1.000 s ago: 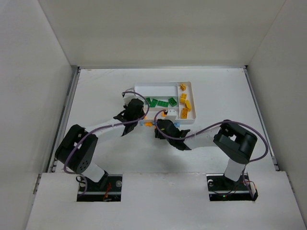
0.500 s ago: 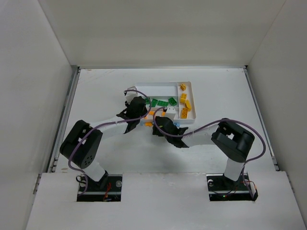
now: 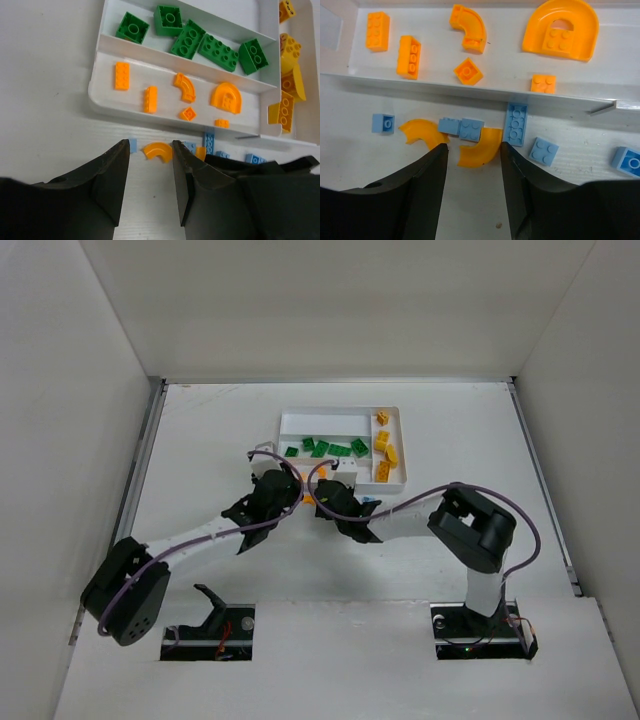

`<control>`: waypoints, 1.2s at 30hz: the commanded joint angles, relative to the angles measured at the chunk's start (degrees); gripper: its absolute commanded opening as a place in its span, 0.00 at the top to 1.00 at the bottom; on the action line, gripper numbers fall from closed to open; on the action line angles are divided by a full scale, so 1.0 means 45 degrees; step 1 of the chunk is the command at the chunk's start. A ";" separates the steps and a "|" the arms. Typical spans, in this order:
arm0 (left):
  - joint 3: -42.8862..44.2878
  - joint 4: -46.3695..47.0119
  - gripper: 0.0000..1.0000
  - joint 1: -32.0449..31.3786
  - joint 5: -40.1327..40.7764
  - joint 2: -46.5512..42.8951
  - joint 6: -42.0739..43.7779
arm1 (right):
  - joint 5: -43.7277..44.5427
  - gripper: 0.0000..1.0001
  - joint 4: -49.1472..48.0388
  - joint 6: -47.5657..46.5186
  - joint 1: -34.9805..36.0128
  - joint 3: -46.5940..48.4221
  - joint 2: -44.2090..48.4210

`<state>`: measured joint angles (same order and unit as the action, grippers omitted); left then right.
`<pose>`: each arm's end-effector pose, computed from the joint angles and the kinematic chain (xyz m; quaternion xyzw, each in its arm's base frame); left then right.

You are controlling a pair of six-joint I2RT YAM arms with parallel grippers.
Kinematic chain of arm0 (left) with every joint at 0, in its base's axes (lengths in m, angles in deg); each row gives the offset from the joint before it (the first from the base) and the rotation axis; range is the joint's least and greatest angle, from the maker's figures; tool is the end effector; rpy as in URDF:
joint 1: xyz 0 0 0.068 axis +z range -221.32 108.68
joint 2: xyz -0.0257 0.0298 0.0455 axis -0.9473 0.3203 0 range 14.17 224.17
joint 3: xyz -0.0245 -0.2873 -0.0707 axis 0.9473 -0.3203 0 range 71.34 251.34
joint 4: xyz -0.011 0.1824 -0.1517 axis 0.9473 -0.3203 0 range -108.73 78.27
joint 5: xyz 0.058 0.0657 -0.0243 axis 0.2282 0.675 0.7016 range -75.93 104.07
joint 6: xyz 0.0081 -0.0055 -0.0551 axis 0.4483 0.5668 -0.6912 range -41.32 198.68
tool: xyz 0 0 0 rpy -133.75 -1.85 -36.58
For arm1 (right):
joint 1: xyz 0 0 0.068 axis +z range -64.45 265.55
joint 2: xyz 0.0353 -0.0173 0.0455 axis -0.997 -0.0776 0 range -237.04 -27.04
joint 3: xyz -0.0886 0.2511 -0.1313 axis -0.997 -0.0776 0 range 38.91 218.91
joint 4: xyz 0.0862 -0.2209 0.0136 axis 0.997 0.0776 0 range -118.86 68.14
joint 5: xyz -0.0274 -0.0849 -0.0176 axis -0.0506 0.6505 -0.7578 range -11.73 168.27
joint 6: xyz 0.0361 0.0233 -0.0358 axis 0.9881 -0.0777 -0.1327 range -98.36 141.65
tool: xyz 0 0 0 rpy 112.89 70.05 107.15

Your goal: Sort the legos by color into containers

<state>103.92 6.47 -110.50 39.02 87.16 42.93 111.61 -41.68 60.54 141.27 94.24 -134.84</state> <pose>0.1981 -0.1405 0.2520 -0.0961 0.8138 -0.1889 0.5412 0.2267 0.2947 0.1834 -0.0061 0.8755 0.1235 0.4671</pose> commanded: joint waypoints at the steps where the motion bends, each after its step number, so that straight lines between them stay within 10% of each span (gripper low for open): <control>1: -0.0578 -0.0156 0.63 -0.0345 0.0237 -0.1101 -0.0396 | 0.1202 0.49 0.1168 -0.0576 0.0223 0.0536 -0.0534; 15: -0.1341 -0.0040 0.60 -0.1419 0.0139 -0.0811 -0.0943 | 0.2336 0.73 0.1365 -0.0342 0.1024 -0.0205 -0.0165; 36: -0.0482 0.0703 0.54 -0.1811 0.0374 0.1455 -0.0572 | 0.0444 0.72 -0.0100 -0.1084 -0.0359 -0.1712 0.3900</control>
<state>99.24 7.48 -118.48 39.66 93.00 39.48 116.57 -38.29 58.27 142.98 84.88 -117.49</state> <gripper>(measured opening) 0.457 0.320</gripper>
